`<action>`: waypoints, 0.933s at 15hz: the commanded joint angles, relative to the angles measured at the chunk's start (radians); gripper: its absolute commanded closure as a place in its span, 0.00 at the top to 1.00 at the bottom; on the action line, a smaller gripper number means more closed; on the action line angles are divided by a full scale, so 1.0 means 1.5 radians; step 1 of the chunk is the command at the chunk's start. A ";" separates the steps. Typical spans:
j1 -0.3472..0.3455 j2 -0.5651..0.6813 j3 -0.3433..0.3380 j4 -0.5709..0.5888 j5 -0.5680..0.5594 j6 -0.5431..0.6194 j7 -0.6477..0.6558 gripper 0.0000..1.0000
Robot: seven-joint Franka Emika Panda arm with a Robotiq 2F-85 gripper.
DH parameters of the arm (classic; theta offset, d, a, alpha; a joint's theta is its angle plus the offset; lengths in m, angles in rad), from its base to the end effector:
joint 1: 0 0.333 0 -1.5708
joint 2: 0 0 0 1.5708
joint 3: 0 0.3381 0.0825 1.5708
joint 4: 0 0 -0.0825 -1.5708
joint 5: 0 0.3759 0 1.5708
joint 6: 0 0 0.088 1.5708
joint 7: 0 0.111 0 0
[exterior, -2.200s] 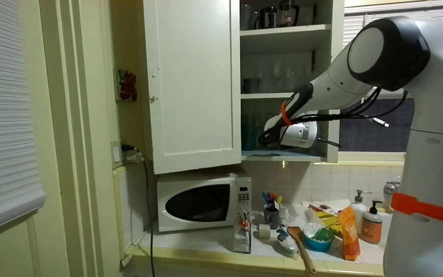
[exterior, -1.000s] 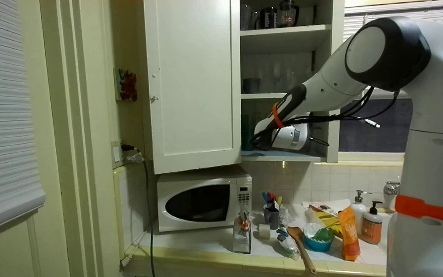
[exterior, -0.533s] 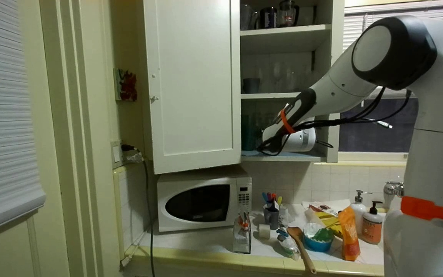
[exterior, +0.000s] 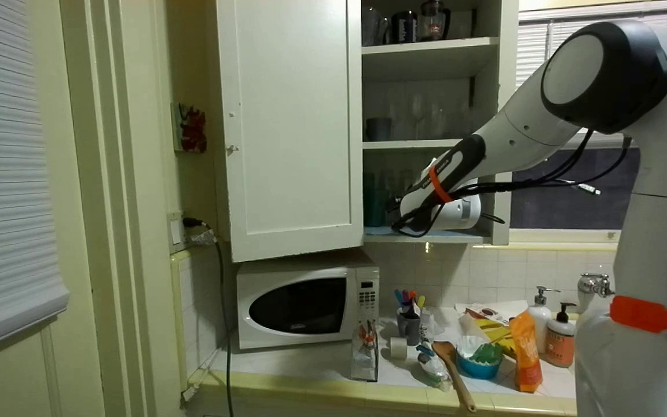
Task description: Put the blue cup on the counter
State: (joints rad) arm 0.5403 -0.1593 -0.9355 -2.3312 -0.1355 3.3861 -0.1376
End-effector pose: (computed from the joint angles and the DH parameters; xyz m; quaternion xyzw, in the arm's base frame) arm 0.4889 -0.2134 0.5446 0.8340 -0.0760 0.5350 0.1115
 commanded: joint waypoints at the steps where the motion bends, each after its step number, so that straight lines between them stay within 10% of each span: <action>1: 0.050 -0.046 -0.064 -0.015 -0.050 -0.073 -0.033 1.00; 12: 0.274 -0.025 -0.306 0.055 -0.019 -0.095 -0.127 1.00; 14: 0.233 -0.026 -0.268 0.042 -0.033 -0.086 -0.114 1.00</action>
State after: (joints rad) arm 0.8904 -0.1975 -1.3381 -2.2685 -0.1854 3.2564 -0.3089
